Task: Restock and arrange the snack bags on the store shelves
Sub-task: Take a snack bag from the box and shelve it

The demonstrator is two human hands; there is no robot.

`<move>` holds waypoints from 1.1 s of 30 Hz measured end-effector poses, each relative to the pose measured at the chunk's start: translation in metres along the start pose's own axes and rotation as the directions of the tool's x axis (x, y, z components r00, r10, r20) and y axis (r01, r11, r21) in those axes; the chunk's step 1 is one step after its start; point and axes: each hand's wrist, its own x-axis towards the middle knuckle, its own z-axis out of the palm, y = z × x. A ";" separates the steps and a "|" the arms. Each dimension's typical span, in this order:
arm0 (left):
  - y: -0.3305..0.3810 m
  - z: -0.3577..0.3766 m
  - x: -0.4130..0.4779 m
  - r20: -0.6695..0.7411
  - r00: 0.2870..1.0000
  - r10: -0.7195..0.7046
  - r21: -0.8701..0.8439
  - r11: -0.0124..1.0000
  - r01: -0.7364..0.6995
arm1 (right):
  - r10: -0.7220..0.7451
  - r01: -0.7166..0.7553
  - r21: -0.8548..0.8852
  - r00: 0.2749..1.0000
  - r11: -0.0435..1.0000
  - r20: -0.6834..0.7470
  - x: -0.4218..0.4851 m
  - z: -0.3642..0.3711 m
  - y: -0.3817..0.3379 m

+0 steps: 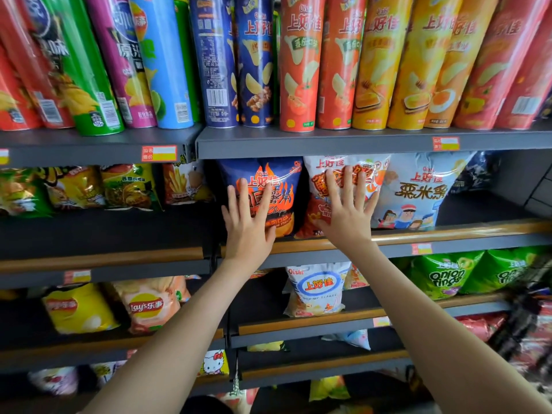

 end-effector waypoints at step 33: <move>-0.303 -0.134 -0.555 0.495 0.276 -0.824 0.396 0.496 0.773 | -0.661 0.281 0.601 0.231 0.748 0.714 -0.364 0.215 -0.410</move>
